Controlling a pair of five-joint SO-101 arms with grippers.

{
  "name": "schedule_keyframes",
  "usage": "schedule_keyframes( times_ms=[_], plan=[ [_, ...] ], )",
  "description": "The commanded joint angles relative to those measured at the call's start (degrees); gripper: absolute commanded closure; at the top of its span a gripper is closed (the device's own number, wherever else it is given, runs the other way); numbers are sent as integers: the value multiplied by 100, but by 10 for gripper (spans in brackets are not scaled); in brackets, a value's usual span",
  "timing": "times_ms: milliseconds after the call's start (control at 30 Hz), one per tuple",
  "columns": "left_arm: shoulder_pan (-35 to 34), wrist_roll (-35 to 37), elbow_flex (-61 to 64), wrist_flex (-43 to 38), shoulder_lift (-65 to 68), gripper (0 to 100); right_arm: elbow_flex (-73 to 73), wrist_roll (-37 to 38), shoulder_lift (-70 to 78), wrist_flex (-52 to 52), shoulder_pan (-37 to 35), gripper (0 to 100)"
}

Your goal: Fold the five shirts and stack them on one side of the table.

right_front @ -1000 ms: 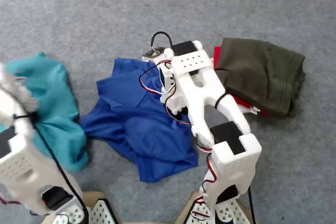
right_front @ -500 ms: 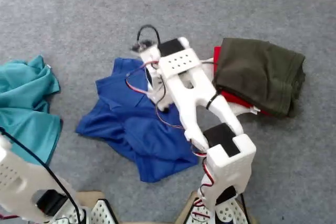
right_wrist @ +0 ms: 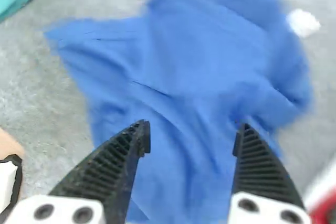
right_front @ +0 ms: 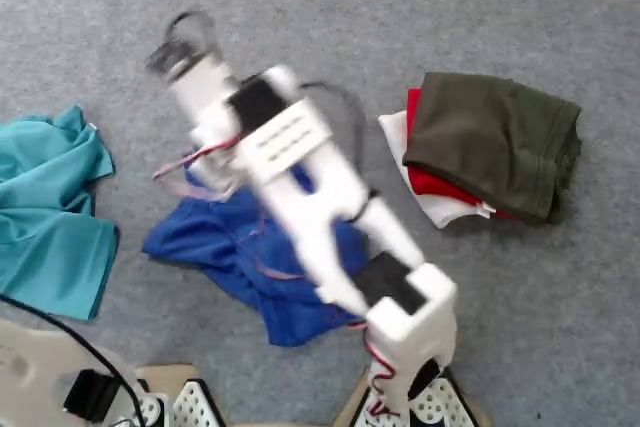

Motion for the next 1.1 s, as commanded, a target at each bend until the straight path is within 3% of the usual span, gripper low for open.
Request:
schedule_keyframes(
  times_ms=[0,233,400,700,1067],
  plan=[
    [-400,-53,-259,0,-62,752,110,-62,558,-571,-404,744],
    [-646,-396,-251,0,-62,752,-585,-70,2264,-888,-264,760],
    [-664,-492,-251,0,-53,752,-1719,-70,2633,-387,53,991],
    [-646,-492,-251,0,-53,752,-3609,-70,2642,703,229,985],
    [-664,-501,-251,0,-53,752,-4593,-70,1886,695,-1380,985]
  ],
)
